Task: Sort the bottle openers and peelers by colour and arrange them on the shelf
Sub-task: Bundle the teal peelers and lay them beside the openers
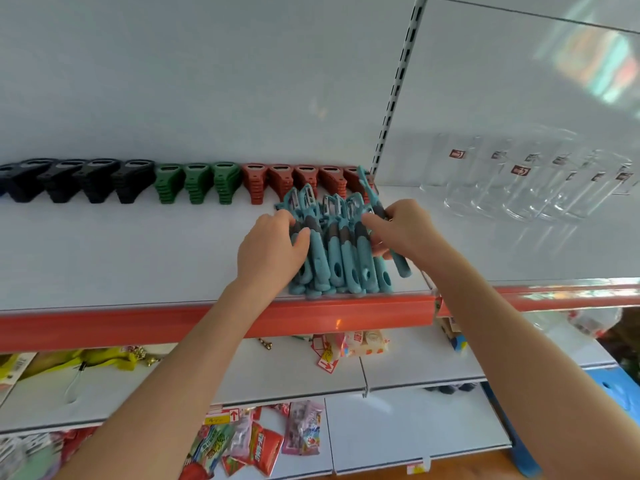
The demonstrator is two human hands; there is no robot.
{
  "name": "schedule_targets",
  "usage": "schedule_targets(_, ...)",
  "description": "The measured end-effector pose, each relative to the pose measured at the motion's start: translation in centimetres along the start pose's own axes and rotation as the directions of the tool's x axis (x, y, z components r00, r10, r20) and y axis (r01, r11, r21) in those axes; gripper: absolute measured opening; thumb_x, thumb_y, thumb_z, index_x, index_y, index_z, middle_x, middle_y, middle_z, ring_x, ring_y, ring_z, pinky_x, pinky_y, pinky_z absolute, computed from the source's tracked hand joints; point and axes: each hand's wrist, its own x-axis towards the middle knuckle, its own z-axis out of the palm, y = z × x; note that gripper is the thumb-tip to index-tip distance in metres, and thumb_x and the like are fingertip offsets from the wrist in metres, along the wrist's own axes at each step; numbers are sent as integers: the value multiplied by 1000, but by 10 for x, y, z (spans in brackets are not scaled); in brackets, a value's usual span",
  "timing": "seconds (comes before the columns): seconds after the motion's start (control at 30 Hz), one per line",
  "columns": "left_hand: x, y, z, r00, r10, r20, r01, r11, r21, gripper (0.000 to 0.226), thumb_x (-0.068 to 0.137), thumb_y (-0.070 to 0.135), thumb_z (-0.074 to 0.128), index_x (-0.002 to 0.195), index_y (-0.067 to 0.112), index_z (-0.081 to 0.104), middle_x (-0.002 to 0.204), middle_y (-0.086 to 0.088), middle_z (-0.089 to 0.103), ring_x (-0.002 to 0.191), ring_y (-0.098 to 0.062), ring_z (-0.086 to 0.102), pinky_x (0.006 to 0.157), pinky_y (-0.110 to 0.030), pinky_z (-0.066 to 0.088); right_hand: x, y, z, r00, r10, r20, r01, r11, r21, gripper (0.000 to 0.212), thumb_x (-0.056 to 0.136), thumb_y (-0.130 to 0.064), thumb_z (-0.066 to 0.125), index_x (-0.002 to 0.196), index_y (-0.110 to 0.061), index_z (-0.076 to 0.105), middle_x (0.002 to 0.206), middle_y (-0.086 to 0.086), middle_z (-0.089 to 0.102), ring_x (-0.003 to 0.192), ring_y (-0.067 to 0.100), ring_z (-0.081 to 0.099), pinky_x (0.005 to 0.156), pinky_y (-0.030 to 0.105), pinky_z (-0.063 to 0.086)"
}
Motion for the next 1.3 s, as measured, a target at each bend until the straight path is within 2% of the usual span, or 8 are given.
schedule_targets(0.13, 0, 6, 2, 983, 170, 67, -165, 983, -80, 42, 89, 39, 52, 116, 8, 59, 110, -13, 58, 106, -25, 51, 85, -29, 38, 2, 5, -2, 999, 28, -39, -32, 995, -96, 35, 86, -23, 51, 86, 9, 63, 83, 20, 70, 60, 26, 61, 65, 37, 54)
schedule_targets(0.3, -3, 14, -1, 958, 248, 142, -232, 965, -122, 35, 91, 30, 53, 114, 6, 62, 116, -11, 63, 110, -24, 53, 93, -33, 38, 3, -4, 4, 999, 7, -51, -12, 995, -97, 22, 88, -19, 52, 74, -3, 57, 66, 14, 55, 48, 20, 53, 45, 23, 41)
schedule_targets(0.43, -4, 13, -1, 956, 261, 135, -240, 959, -153, 35, 93, 29, 49, 119, 9, 60, 120, -9, 61, 114, -21, 52, 94, -28, 36, -3, -8, 14, 995, -92, -26, 88, 989, -115, 29, 86, -18, 53, 61, -3, 47, 61, 16, 48, 62, 40, 56, 55, 29, 40)
schedule_targets(0.5, -6, 9, -4, 954, 266, 139, -237, 952, -191, 35, 95, 26, 45, 125, 9, 55, 125, -7, 58, 118, -18, 47, 91, -16, 28, -7, -3, 11, 986, -142, -85, 134, 987, -94, 27, 86, -18, 54, 76, 6, 61, 76, 23, 63, 76, 39, 60, 68, 38, 53)
schedule_targets(0.57, -9, 1, -11, 949, 272, 161, -238, 950, -201, 40, 95, 29, 45, 131, 12, 49, 132, -5, 52, 124, -14, 41, 89, -11, 22, -13, 5, 2, 978, -156, -138, 149, 987, -62, 26, 88, -23, 56, 100, -3, 67, 100, 13, 69, 92, 27, 63, 84, 38, 52)
schedule_targets(0.77, -25, -13, -26, 865, 246, 436, -168, 963, -210, 72, 74, 60, 48, 140, 35, 33, 153, 0, 23, 141, -9, 15, 108, -25, 17, -31, 35, -12, 912, -167, 375, 172, 985, 20, 86, 66, -56, 69, 140, -31, 33, 144, -9, 36, 131, 11, 36, 106, 31, 34)
schedule_targets(1.03, -30, -4, -24, 884, 248, 396, -193, 966, -174, 69, 74, 53, 60, 137, 33, 40, 149, 0, 29, 136, -11, 24, 100, -17, 21, -22, 41, -14, 877, -258, 406, 324, 941, -102, 75, 72, -40, 71, 137, -35, 36, 147, -7, 32, 135, 13, 31, 112, 41, 28)
schedule_targets(1.3, -30, -3, -20, 881, 205, 427, -158, 977, -143, 73, 73, 59, 57, 139, 38, 34, 153, -4, 18, 141, -17, 16, 111, -32, 21, -25, 33, -14, 874, -279, 398, 378, 905, -196, 67, 74, -40, 71, 134, -37, 41, 145, -5, 32, 133, 14, 30, 110, 34, 26)
